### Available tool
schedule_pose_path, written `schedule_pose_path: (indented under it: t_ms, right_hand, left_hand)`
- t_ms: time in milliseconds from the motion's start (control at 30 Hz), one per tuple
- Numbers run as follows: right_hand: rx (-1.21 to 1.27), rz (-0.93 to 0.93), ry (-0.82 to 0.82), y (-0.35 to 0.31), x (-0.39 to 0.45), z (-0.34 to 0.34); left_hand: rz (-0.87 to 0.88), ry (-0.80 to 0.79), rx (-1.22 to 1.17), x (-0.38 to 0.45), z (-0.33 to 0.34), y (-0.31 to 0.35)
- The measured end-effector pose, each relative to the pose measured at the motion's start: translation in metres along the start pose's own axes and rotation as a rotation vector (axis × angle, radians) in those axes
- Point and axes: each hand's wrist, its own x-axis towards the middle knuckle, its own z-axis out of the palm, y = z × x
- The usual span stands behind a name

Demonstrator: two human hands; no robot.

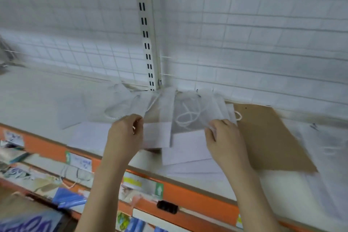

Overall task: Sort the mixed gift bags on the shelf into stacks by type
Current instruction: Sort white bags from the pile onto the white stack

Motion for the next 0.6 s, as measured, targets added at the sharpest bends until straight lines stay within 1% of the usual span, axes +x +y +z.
schedule_pose_path:
  t_ms: [133, 233, 433, 600]
  right_hand:
    - [0.039, -0.04, -0.028, -0.05, 0.009, 0.033]
    - [0.035, -0.045, -0.066, -0.072, 0.011, 0.05]
    - [-0.009, -0.014, -0.081, -0.077, 0.018, 0.059]
    - [-0.031, 0.024, -0.04, -0.085, 0.026, 0.059]
  left_hand:
    - [-0.089, -0.024, 0.052, 0.013, -0.018, -0.056]
    - [-0.133, -0.06, 0.077, 0.014, -0.024, -0.078]
    - [-0.19, -0.061, 0.051, 0.017, -0.016, -0.087]
    - [-0.193, -0.143, 0.036, 0.027, -0.012, -0.089]
